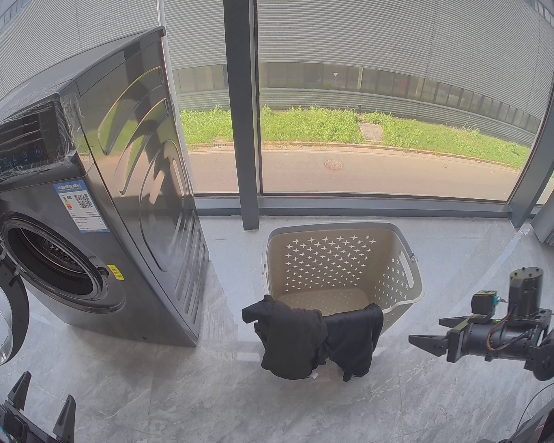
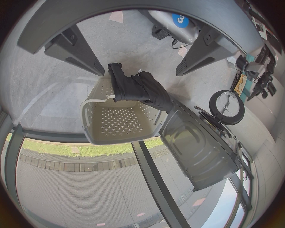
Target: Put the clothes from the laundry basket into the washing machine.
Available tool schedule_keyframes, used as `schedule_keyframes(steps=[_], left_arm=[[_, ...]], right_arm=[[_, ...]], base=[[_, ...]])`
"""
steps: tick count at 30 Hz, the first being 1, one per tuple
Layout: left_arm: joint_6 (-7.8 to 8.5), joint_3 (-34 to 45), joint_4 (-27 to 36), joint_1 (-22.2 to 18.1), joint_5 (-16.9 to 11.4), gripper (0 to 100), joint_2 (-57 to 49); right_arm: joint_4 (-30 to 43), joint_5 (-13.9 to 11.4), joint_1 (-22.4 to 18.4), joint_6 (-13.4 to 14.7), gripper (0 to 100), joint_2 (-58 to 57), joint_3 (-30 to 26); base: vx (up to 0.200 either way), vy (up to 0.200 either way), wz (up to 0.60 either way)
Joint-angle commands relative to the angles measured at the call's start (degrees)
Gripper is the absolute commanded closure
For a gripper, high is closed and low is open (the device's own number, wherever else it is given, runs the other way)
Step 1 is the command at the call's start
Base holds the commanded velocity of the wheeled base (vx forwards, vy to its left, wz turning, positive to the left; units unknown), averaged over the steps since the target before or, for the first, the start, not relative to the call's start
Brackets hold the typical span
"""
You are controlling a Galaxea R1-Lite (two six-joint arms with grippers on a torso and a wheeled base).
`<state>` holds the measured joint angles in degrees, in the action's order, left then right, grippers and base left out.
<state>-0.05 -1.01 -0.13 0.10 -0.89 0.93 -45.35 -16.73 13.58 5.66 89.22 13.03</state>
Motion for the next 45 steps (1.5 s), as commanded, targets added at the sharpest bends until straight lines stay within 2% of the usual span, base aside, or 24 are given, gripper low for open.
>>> schedule_keyframes(steps=[1, 2, 4, 9, 13, 18, 22, 25, 28, 30, 36, 41, 45], left_arm=[[-0.04, 0.9, 0.0, 0.0, 0.0, 0, -0.9], [-0.04, 0.8, 0.0, 0.0, 0.0, 0, -0.9], [-0.13, 0.8, 0.0, 0.0, 0.0, 0, -0.9], [-0.13, 0.9, 0.0, 0.0, 0.0, 0, -0.9], [-0.21, 0.8, 0.0, 0.0, -0.1, 0, -0.9], [0.66, 0.8, 0.0, 0.0, -0.2, 0, -0.9], [-0.21, 0.8, 0.0, 0.0, 0.3, 0, -0.9], [-0.65, 0.8, 0.0, 0.0, 0.9, 0, -0.9], [-0.21, 0.8, 0.0, 0.0, 0.9, 0, -0.9], [-0.04, 0.8, 0.0, 0.0, 0.9, 0, -0.9], [-0.48, 0.8, 0.0, 0.0, 0.7, 0, -0.9], [-0.04, 0.8, 0.0, 0.0, 0.5, 0, -0.9], [-0.04, 0.8, 0.0, 0.0, 0.5, 0, -0.9]], right_arm=[[-7.8, 2.6, 3.2, 1.2, 0, 17.1, 0.2], [-8.5, 3.8, 3.1, 1.4, 0, 19.1, 1.6], [-9.0, 4.7, 2.9, 1.4, 0, 20.1, 2.1], [-10.5, 4.9, 3.2, 1.8, 0, 22.4, 3.6], [-10.6, 5.2, 4.8, 3.6, 0, 24.4, 6.0], [-10.6, 7.2, 5.9, 5.1, 0, 25.1, 6.4], [-11.2, 8.6, 6.5, 5.5, 0, 28.3, 6.5], [-13.4, 9.4, 6.7, 5.5, 0, 30.7, 6.9], [-20.8, 9.7, 7.4, 5.2, 0, 37.3, 8.1], [-23.3, 9.8, 7.9, 4.8, 0, 40.5, 9.8], [-23.5, 10.7, 8.7, 4.8, 0, 45.5, 15.3], [-21.1, 10.9, 8.4, 4.8, 0, 45.8, 20.6], [-20.3, 11.0, 8.4, 4.8, 0, 46.7, 22.4]], base=[[0.0, 0.0, 0.0], [0.0, 0.0, 0.0], [0.0, 0.0, 0.0], [0.0, 0.0, 0.0], [0.0, 0.0, 0.0], [0.0, 0.0, 0.0], [0.0, 0.0, 0.0], [0.0, 0.0, 0.0], [0.0, 0.0, 0.0], [0.0, 0.0, 0.0], [0.0, 0.0, 0.0], [0.0, 0.0, 0.0], [0.0, 0.0, 0.0]])
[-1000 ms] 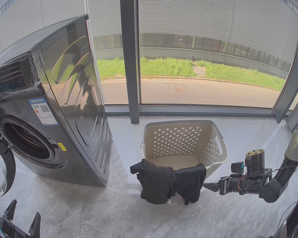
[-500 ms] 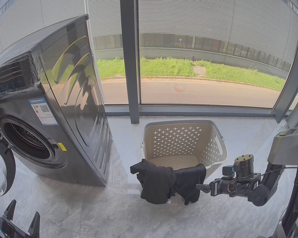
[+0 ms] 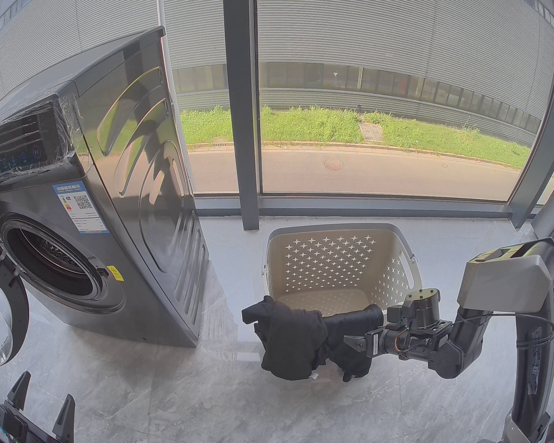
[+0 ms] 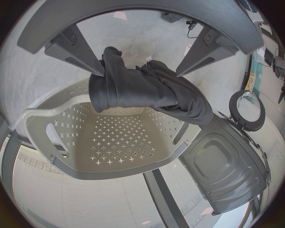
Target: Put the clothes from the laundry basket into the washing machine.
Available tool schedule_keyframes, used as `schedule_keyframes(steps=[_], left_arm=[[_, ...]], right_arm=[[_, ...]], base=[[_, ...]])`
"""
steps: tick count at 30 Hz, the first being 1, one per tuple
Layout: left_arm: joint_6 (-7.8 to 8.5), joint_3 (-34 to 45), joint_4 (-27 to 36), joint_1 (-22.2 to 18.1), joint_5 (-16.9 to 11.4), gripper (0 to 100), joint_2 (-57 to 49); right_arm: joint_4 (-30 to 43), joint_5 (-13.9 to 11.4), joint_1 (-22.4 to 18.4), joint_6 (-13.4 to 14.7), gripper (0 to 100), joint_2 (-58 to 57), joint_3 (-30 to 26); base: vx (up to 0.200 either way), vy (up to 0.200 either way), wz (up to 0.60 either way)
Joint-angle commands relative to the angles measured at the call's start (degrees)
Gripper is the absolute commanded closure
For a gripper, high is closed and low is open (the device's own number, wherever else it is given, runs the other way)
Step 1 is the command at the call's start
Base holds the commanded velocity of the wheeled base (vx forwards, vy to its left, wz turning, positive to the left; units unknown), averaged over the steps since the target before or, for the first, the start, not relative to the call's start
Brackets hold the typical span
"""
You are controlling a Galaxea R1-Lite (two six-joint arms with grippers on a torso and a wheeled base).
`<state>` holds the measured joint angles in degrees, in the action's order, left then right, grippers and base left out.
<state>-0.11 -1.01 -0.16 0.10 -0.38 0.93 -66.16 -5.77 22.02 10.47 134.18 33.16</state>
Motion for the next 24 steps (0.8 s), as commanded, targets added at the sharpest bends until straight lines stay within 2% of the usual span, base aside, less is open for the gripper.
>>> schedule_keyframes(steps=[1, 7, 17, 18, 24], left_arm=[[0.11, 0.8, 0.0, 0.0, -0.1, 0, -0.9], [-0.07, 0.8, 0.0, 0.0, -0.1, 0, -0.9], [-0.24, 0.8, 0.0, 0.0, -0.1, 0, -0.9], [-0.33, 0.8, 0.0, 0.0, -0.1, 0, -0.9], [-0.51, 0.8, 0.0, 0.0, -0.1, 0, -0.9]], right_arm=[[0.4, 0.1, -0.1, 0.1, 0, 2.3, 3.2], [0.5, 0.1, -0.2, 0.4, 0, 3.4, 6.1], [-0.1, 0.2, -0.2, 0.5, 0, 4.2, 6.7], [-0.2, 0.3, -0.1, 0.5, 100, 4.2, 6.7], [-0.3, 0.4, 0.2, 0.7, 100, 4.2, 6.7]], base=[[0.0, 0.0, 0.0], [0.0, 0.0, 0.0], [0.0, 0.0, 0.0], [0.0, 0.0, 0.0], [0.0, 0.0, 0.0]])
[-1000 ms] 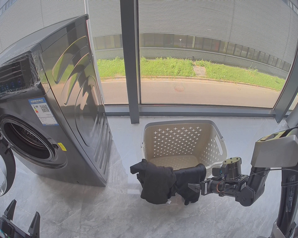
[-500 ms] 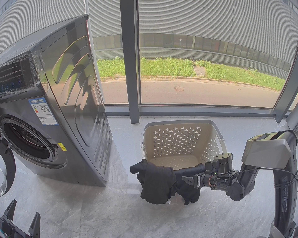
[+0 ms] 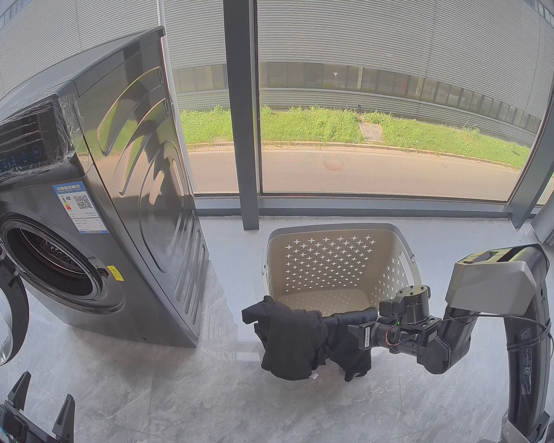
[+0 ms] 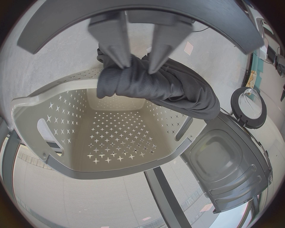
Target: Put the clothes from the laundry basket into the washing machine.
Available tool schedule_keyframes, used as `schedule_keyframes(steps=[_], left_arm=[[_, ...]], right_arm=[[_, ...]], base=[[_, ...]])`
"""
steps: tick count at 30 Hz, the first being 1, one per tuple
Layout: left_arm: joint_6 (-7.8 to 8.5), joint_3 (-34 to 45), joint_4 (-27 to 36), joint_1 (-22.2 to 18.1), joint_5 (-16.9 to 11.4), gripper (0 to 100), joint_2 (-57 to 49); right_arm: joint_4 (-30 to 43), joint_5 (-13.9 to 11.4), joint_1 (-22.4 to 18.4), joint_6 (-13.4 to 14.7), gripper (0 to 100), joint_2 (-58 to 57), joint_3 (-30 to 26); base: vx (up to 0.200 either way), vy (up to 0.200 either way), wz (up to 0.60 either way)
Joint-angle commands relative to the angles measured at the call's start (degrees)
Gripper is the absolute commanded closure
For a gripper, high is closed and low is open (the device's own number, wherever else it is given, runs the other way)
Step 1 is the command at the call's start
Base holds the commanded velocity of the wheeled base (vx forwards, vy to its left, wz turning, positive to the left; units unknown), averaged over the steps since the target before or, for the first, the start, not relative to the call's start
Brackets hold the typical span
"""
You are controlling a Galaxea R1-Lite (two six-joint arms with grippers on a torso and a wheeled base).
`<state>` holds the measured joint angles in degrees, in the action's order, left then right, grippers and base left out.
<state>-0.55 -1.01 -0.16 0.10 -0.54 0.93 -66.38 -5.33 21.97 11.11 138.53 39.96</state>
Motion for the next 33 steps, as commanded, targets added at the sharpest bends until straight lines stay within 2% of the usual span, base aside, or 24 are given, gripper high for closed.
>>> schedule_keyframes(steps=[1, 6, 9, 18, 29, 32, 33], left_arm=[[-0.07, 0.8, 0.0, 0.0, 0.0, 0, -0.9], [-0.07, 0.8, 0.0, 0.0, 0.0, 0, -0.9], [-0.15, 0.8, 0.0, 0.0, 0.0, 0, -0.9], [-0.15, 0.8, 0.0, 0.0, 0.0, 0, -0.9], [-0.24, 0.8, 0.0, 0.0, 0.0, 0, -0.9], [-0.24, 0.8, 0.0, 0.0, 0.0, 0, -0.9], [-0.24, 0.8, 0.0, 0.0, 0.0, 0, -0.9]], right_arm=[[-0.1, 0.0, 0.4, 0.1, 100, -0.2, -0.1], [-0.2, -0.1, 0.7, 0.7, 100, -0.9, -0.8], [-1.3, -0.2, 1.5, 2.0, 100, -4.6, -3.2], [-1.5, -0.6, 3.0, 2.1, 100, -16.9, -10.6], [-1.5, -0.2, 3.5, 2.0, 100, -16.8, -10.4], [-1.6, 0.0, 4.0, 2.0, 100, -12.8, -10.3], [-1.7, 0.1, 4.0, 2.0, 0, -11.5, -10.1]], base=[[0.0, 0.0, 0.0], [0.0, 0.0, 0.0], [0.0, 0.0, 0.0], [0.0, 0.0, 0.0], [0.0, 0.0, 0.0], [0.0, 0.0, 0.0], [0.0, 0.0, 0.0]])
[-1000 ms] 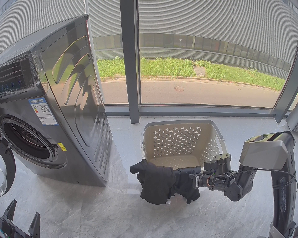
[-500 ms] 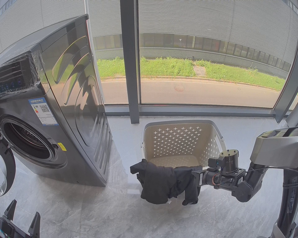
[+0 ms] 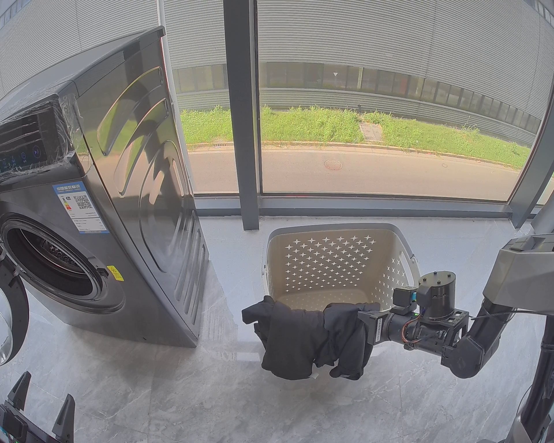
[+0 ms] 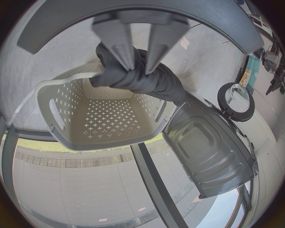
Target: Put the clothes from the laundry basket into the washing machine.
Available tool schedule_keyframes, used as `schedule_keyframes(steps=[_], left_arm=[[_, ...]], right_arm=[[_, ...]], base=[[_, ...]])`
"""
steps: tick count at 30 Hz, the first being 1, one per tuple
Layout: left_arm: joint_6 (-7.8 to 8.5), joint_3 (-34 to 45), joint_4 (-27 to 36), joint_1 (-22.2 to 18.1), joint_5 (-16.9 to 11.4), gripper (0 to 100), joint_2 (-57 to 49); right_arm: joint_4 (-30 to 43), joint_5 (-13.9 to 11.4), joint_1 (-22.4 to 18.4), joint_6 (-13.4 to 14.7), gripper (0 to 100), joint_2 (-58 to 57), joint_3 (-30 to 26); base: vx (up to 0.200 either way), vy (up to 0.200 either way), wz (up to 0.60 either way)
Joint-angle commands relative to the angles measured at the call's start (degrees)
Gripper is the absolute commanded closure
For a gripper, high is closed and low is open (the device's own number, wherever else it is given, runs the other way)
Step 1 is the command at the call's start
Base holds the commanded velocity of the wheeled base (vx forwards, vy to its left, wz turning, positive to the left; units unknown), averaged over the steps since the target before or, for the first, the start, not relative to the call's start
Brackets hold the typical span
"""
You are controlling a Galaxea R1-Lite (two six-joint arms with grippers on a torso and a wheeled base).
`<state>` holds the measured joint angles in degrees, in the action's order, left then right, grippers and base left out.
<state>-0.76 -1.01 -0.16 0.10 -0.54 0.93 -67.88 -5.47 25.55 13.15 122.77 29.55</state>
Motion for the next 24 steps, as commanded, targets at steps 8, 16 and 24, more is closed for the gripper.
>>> schedule_keyframes(steps=[8, 16, 24], left_arm=[[-0.04, 0.8, 0.0, 0.0, 0.0, 0, -0.9], [0.14, 0.8, 0.0, 0.0, 0.0, 0, -0.9], [0.05, 0.8, 0.0, 0.0, 0.0, 0, -0.9]], right_arm=[[-0.2, 1.3, -0.5, -0.3, 0, 9.7, 3.3], [2.9, 2.7, -2.2, -0.6, 0, 13.5, 7.5], [6.8, 2.6, -3.0, -0.5, 0, 16.0, 13.0]], base=[[0.0, 0.0, 0.0], [0.0, 0.0, 0.0], [0.0, 0.0, 0.0]])
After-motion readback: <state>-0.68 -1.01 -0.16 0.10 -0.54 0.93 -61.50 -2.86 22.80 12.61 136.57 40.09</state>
